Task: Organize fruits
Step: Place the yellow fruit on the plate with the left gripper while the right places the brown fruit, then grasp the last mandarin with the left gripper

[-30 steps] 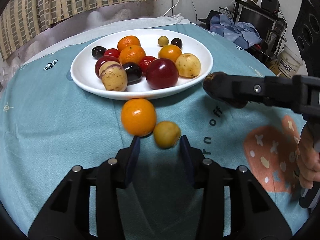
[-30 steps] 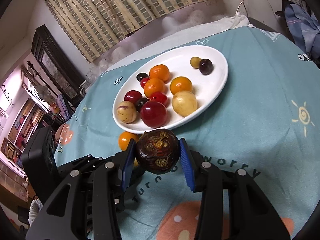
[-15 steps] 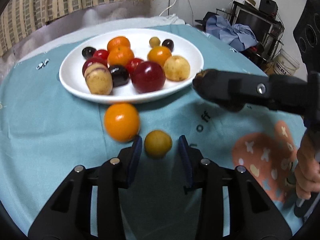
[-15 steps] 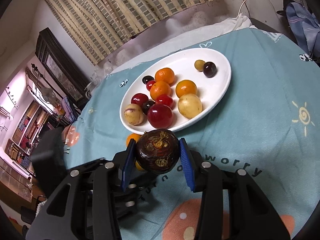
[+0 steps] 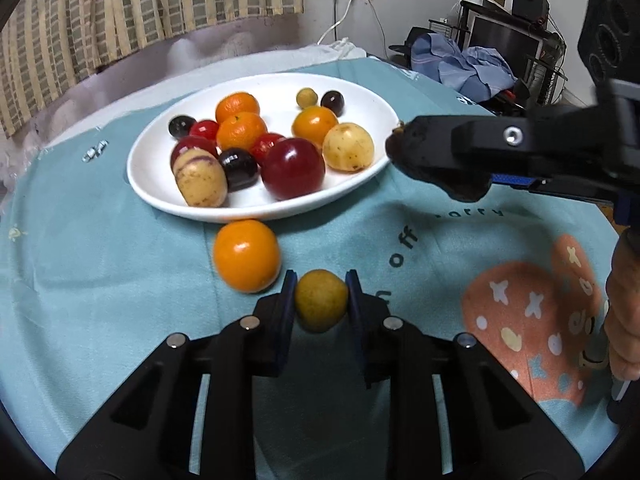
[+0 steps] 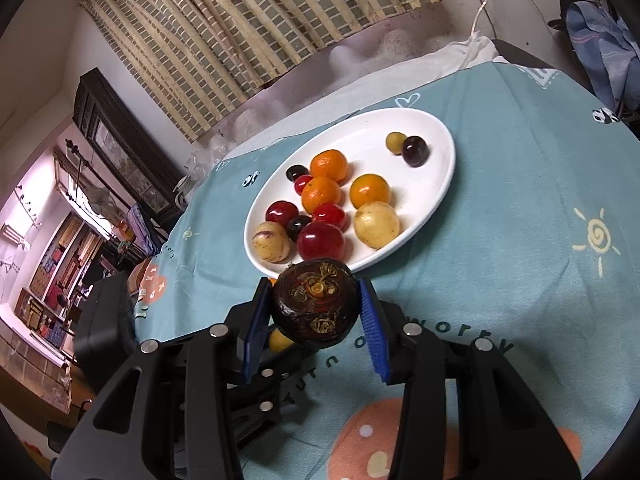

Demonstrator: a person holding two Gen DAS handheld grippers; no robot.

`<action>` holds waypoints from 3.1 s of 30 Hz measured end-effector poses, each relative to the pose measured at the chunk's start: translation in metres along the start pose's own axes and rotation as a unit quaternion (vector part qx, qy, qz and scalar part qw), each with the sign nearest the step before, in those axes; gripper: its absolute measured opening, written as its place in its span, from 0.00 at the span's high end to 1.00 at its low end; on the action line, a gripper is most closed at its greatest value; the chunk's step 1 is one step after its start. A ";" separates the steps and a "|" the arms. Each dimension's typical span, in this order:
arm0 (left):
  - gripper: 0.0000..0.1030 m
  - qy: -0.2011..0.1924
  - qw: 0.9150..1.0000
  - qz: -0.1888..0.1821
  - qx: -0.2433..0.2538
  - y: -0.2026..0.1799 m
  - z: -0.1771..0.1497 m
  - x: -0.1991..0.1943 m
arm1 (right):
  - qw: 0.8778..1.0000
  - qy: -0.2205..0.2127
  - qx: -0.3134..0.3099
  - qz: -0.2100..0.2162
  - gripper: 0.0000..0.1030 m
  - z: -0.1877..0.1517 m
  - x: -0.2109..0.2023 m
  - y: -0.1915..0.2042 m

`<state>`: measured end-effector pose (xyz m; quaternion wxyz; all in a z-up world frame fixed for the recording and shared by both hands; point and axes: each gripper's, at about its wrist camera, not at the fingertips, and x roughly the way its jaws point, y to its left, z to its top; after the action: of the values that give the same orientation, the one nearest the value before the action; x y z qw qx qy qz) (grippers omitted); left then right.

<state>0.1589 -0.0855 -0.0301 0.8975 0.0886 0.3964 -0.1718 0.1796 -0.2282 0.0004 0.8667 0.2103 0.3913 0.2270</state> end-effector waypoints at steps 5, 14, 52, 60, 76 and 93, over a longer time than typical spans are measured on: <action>0.76 -0.031 0.999 0.030 -0.001 0.002 0.002 -0.014 | 1.000 -0.004 0.004 0.002 0.58 0.000 -0.003 -0.002; 0.76 -0.082 0.995 0.060 -0.012 0.015 0.023 -0.041 | 1.000 -0.027 0.003 -0.003 0.57 0.009 -0.013 0.001; 0.36 -0.074 0.993 0.059 -0.076 0.065 0.030 -0.027 | 0.999 -0.029 -0.023 -0.019 0.30 0.029 0.007 0.020; 0.36 -0.047 0.998 0.017 -0.044 0.053 -0.004 -0.030 | 0.995 0.067 0.009 0.073 0.39 0.005 0.029 0.037; 0.41 -0.006 0.999 0.042 0.000 0.030 0.011 0.010 | 0.988 0.144 0.037 0.033 0.52 -0.001 0.095 0.030; 0.63 -0.006 0.998 0.055 0.019 0.024 0.013 0.011 | 0.989 0.131 0.044 0.049 0.61 -0.003 0.093 0.020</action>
<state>0.1837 -0.0702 -0.0292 0.9061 0.1260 0.3824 -0.1298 0.2274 -0.1593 -0.0449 0.7853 0.2360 0.5006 0.2775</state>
